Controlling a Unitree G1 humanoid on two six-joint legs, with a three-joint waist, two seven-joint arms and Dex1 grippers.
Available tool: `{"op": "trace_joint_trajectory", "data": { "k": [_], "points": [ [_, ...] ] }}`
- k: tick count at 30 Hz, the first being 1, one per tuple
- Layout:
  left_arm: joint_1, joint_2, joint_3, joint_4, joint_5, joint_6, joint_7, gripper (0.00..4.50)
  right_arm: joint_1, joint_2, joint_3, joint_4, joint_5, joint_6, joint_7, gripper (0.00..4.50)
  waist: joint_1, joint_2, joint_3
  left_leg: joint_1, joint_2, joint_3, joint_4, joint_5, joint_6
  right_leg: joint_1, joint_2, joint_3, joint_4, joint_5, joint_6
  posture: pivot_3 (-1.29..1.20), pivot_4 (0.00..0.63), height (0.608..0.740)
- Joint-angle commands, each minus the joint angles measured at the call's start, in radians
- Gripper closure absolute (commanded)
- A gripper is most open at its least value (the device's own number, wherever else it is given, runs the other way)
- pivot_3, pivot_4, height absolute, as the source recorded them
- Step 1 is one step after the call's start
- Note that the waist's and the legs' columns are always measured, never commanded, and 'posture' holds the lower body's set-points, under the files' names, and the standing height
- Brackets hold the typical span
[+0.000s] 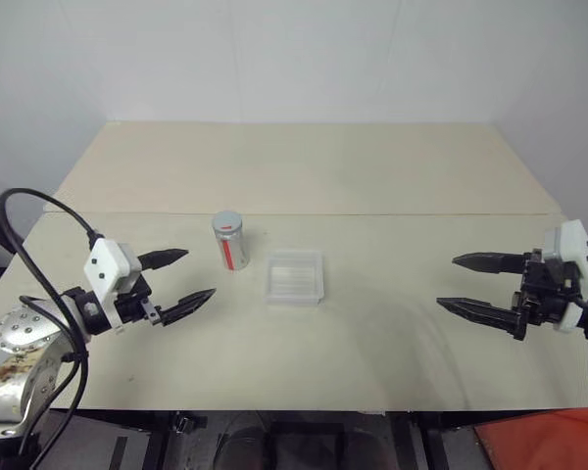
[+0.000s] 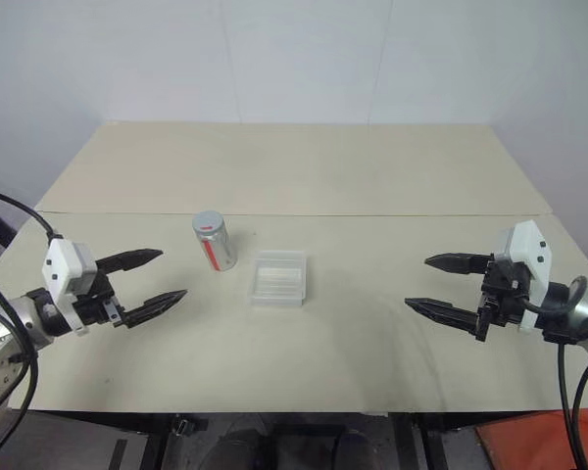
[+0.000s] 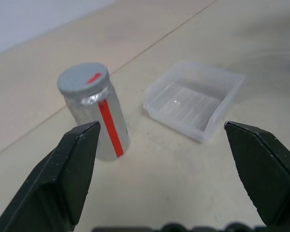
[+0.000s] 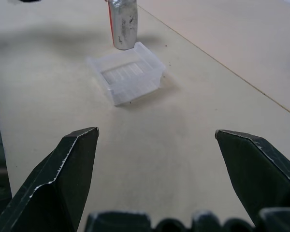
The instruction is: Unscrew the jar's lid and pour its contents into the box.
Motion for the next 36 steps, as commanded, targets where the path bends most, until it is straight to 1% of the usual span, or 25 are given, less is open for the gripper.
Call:
{"op": "trace_joint_trajectory", "data": {
  "k": [1, 8, 12, 16, 19, 22, 25, 27, 30, 33, 36],
  "points": [
    [-0.033, 0.005, -0.011, 0.013, -0.011, -0.014, -0.022, 0.04, 0.004, -0.009, -0.028, -0.019, -0.005, -0.044, 0.022, 0.00, 0.000, 0.000, 0.000, 0.000, 0.000, 0.000, 0.000, 0.000, 0.000, 0.000, 0.000, 0.000, 0.000, 0.000, 0.000, 0.00, 0.150, 0.740],
    [-0.073, 0.003, -0.017, 0.042, -0.017, -0.012, -0.044, 0.04, 0.020, -0.019, -0.041, -0.031, 0.005, -0.047, 0.053, 0.00, 0.000, 0.000, 0.000, 0.000, 0.000, 0.000, 0.000, 0.000, 0.000, 0.000, 0.000, 0.000, 0.000, 0.000, 0.000, 0.00, 0.150, 0.740],
    [-0.077, -0.023, -0.018, 0.036, -0.009, -0.002, 0.001, 0.04, 0.025, -0.031, -0.043, -0.041, 0.007, -0.032, 0.047, 0.00, -0.001, 0.000, 0.000, 0.000, 0.000, 0.000, 0.000, 0.000, 0.000, 0.000, 0.000, 0.000, 0.000, 0.000, 0.000, 0.00, 0.150, 0.740],
    [-0.060, -0.122, -0.027, 0.014, 0.011, 0.043, 0.169, 0.04, 0.003, -0.013, -0.028, -0.056, 0.006, -0.037, 0.010, 0.00, 0.000, 0.000, 0.000, 0.000, 0.000, 0.000, 0.000, 0.000, 0.000, 0.000, 0.000, 0.000, 0.000, 0.000, 0.000, 0.00, 0.150, 0.740],
    [-0.034, -0.219, -0.073, -0.019, 0.071, 0.027, 0.287, 0.04, -0.056, -0.011, 0.005, -0.038, 0.007, -0.034, -0.007, 0.00, -0.002, 0.000, 0.000, 0.000, 0.000, 0.000, 0.000, 0.000, 0.000, 0.000, 0.000, 0.000, 0.000, 0.000, 0.000, 0.00, 0.150, 0.740],
    [-0.005, -0.294, -0.127, -0.057, 0.111, 0.010, 0.349, 0.04, -0.108, -0.007, 0.037, -0.011, 0.004, -0.035, -0.009, 0.00, 0.000, 0.000, 0.000, 0.000, 0.000, 0.000, 0.000, 0.000, 0.000, 0.001, 0.000, 0.001, 0.000, 0.000, 0.000, 0.00, 0.150, 0.740],
    [0.031, -0.380, -0.189, -0.089, 0.191, -0.034, 0.447, 0.04, -0.143, -0.009, 0.067, 0.007, -0.002, -0.043, 0.009, 0.00, 0.000, 0.000, 0.000, 0.000, 0.000, 0.000, -0.001, 0.000, 0.000, 0.000, -0.001, 0.001, 0.000, 0.000, 0.000, 0.00, 0.150, 0.740],
    [0.040, -0.421, -0.211, -0.107, 0.229, -0.043, 0.497, 0.04, -0.158, -0.012, 0.081, 0.016, -0.006, -0.048, 0.018, 0.00, 0.002, 0.000, 0.000, 0.000, -0.001, 0.000, -0.001, 0.000, 0.000, 0.000, -0.002, 0.001, -0.001, 0.000, 0.000, 0.00, 0.150, 0.740],
    [0.027, -0.500, -0.239, -0.114, 0.314, -0.052, 0.625, 0.04, -0.190, -0.018, 0.099, 0.024, -0.009, -0.047, 0.022, 0.00, 0.002, 0.000, 0.000, 0.000, -0.001, 0.000, -0.002, 0.000, 0.001, 0.000, -0.003, 0.000, -0.001, 0.000, 0.000, 0.00, 0.150, 0.740],
    [0.000, -0.552, -0.256, -0.090, 0.392, -0.059, 0.721, 0.04, -0.199, -0.020, 0.097, 0.025, -0.005, -0.043, 0.034, 0.00, 0.002, 0.000, 0.000, 0.000, -0.001, -0.001, -0.002, -0.001, 0.001, 0.000, -0.004, 0.000, -0.001, 0.000, 0.000, 0.00, 0.150, 0.740],
    [-0.028, -0.583, -0.277, -0.053, 0.450, -0.079, 0.773, 0.04, -0.193, -0.023, 0.087, 0.025, -0.002, -0.040, 0.046, 0.00, 0.003, -0.001, 0.000, 0.000, -0.001, -0.001, -0.002, -0.001, 0.002, 0.000, -0.004, 0.000, -0.001, 0.000, 0.000, 0.00, 0.150, 0.740]
  ]
}}
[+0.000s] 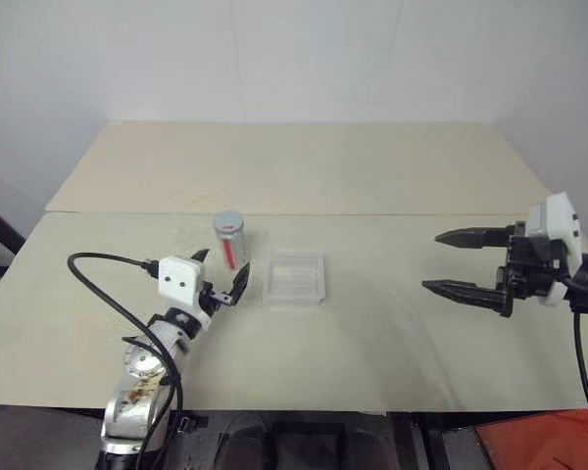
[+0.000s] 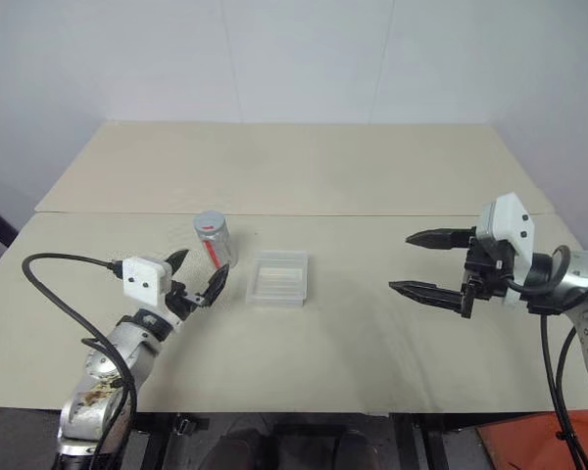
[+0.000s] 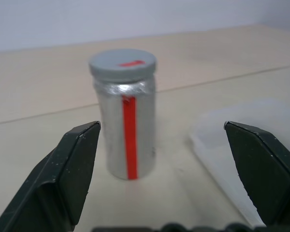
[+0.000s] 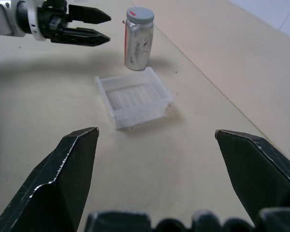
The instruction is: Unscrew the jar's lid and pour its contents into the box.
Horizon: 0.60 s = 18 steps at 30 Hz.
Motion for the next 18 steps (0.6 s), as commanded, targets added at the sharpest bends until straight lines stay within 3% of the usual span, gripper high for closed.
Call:
{"op": "trace_joint_trajectory", "data": {
  "k": [1, 8, 18],
  "points": [
    [-0.036, -0.019, -0.021, 0.016, 0.065, -0.054, 0.056, 0.04, -0.005, -0.015, -0.027, -0.006, 0.016, -0.006, 0.014, 0.00, -0.001, 0.000, 0.000, 0.000, 0.000, 0.000, 0.000, 0.000, 0.000, 0.000, 0.000, 0.000, 0.000, 0.000, 0.000, 0.00, 0.150, 0.740],
    [-0.115, -0.024, -0.069, 0.146, 0.143, -0.152, 0.072, 0.04, -0.003, -0.018, -0.047, -0.019, 0.028, 0.009, 0.008, 0.00, -0.001, 0.000, 0.000, 0.000, 0.000, 0.000, 0.000, 0.000, 0.000, 0.000, 0.000, -0.001, 0.000, 0.000, 0.000, 0.00, 0.150, 0.740],
    [-0.179, -0.119, -0.041, 0.222, 0.141, -0.140, 0.157, 0.04, 0.014, -0.029, -0.083, -0.029, 0.033, 0.022, 0.014, 0.00, -0.001, 0.000, 0.000, 0.000, 0.000, 0.000, 0.000, 0.000, 0.000, 0.000, 0.000, -0.001, 0.000, 0.000, 0.000, 0.00, 0.150, 0.740]
  ]
}}
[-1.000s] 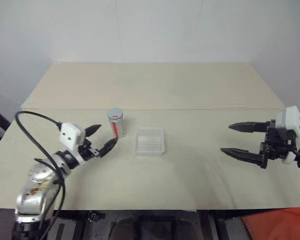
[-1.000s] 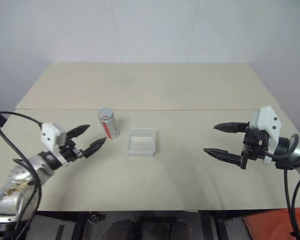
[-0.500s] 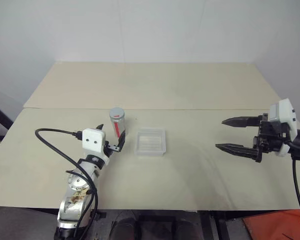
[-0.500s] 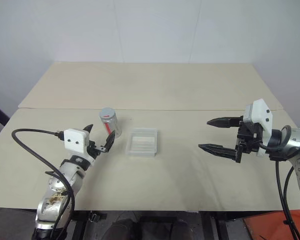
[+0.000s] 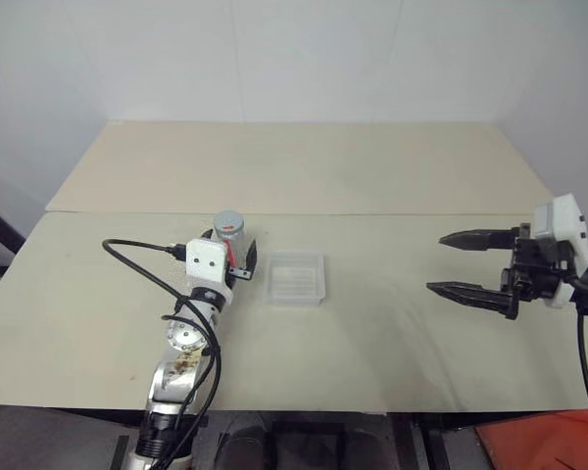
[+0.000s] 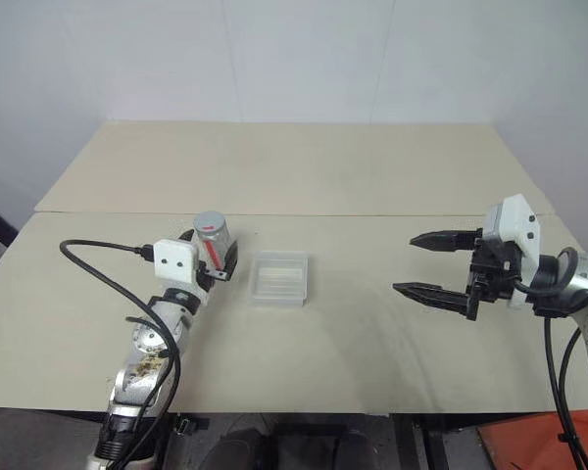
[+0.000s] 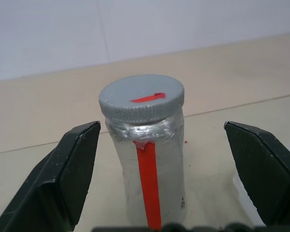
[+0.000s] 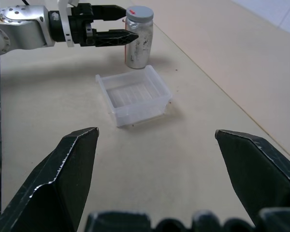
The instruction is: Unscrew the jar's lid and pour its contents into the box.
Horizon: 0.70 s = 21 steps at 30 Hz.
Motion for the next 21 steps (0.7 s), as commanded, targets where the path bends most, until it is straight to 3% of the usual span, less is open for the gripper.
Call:
{"op": "trace_joint_trajectory", "data": {
  "k": [1, 5, 21],
  "points": [
    [-0.029, -0.030, 0.019, 0.000, -0.016, 0.004, 0.027, 0.04, -0.001, -0.025, -0.051, -0.025, 0.031, 0.008, 0.006, 0.00, 0.000, 0.000, 0.000, 0.000, 0.000, 0.000, 0.000, 0.000, 0.000, 0.000, 0.000, 0.000, 0.000, 0.000, 0.000, 0.00, 0.150, 0.740],
    [-0.058, -0.070, 0.029, 0.022, -0.023, 0.033, 0.052, 0.04, -0.003, -0.030, -0.055, -0.028, 0.033, 0.011, 0.008, 0.00, 0.001, 0.000, 0.000, 0.000, 0.000, 0.000, 0.000, 0.000, 0.000, 0.000, 0.000, 0.000, 0.000, 0.000, 0.000, 0.00, 0.150, 0.740],
    [-0.167, -0.070, 0.022, 0.200, 0.010, -0.026, 0.080, 0.04, 0.021, -0.018, -0.075, -0.065, 0.070, 0.041, -0.037, 0.00, 0.001, -0.001, 0.000, -0.001, -0.001, 0.000, 0.000, 0.001, -0.001, 0.000, 0.000, -0.001, 0.000, 0.000, 0.000, 0.00, 0.150, 0.740]
  ]
}}
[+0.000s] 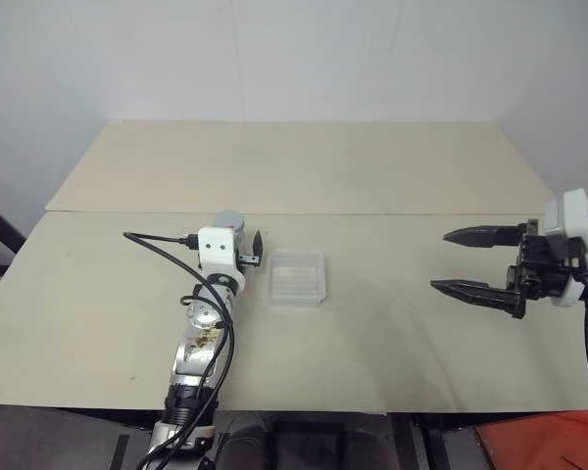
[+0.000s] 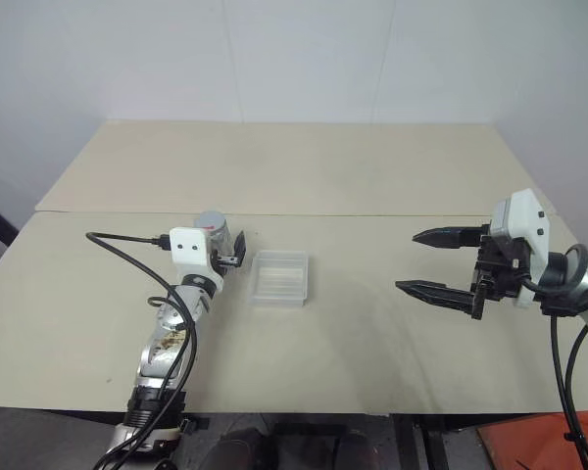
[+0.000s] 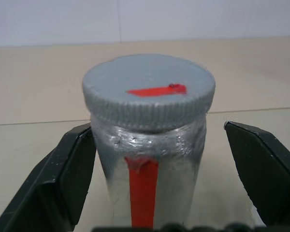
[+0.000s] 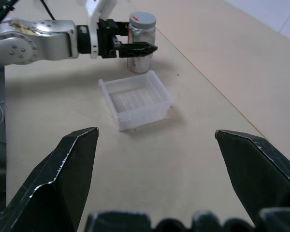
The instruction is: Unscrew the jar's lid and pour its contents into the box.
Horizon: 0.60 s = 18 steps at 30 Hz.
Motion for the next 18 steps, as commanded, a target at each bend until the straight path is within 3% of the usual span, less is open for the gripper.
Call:
{"op": "trace_joint_trajectory", "data": {
  "k": [1, 9, 12, 16, 18],
  "points": [
    [-0.030, 0.007, -0.005, 0.012, 0.013, -0.057, 0.000, 0.04, 0.006, 0.000, -0.052, -0.035, 0.034, 0.020, -0.028, 0.00, 0.000, 0.000, 0.000, 0.000, 0.000, 0.000, 0.000, 0.000, 0.000, 0.000, 0.000, 0.000, 0.000, 0.000, 0.000, 0.00, 0.150, 0.740],
    [-0.097, 0.002, 0.002, 0.108, 0.013, -0.121, 0.012, 0.04, 0.032, 0.005, -0.070, -0.057, 0.049, 0.019, -0.040, 0.00, 0.004, 0.000, 0.000, 0.000, 0.000, 0.000, 0.000, 0.000, 0.000, 0.000, 0.000, 0.000, 0.000, 0.000, 0.000, 0.00, 0.150, 0.740],
    [-0.102, 0.000, 0.002, 0.121, 0.004, -0.125, 0.003, 0.64, 0.039, 0.003, -0.076, -0.064, 0.059, 0.023, -0.049, 0.00, 0.004, 0.000, 0.000, 0.000, 0.000, 0.000, 0.000, 0.000, 0.000, 0.000, 0.000, 0.000, 0.000, 0.000, 0.000, 0.00, 0.150, 0.740],
    [-0.107, -0.009, 0.011, 0.132, -0.006, -0.118, 0.011, 1.90, 0.046, 0.000, -0.090, -0.074, 0.076, 0.033, -0.057, 0.00, 0.005, 0.000, 0.000, 0.000, 0.000, 0.000, 0.000, 0.000, 0.000, 0.000, 0.000, 0.000, 0.000, 0.000, 0.000, 0.00, 0.150, 0.740],
    [-0.105, -0.012, 0.011, 0.135, -0.007, -0.121, 0.009, 2.31, 0.050, 0.000, -0.102, -0.082, 0.087, 0.041, -0.061, 0.00, 0.006, 0.000, 0.000, 0.000, 0.000, 0.000, 0.000, 0.000, 0.000, 0.000, 0.000, 0.000, 0.000, 0.000, 0.000, 0.00, 0.150, 0.740]
  ]
}}
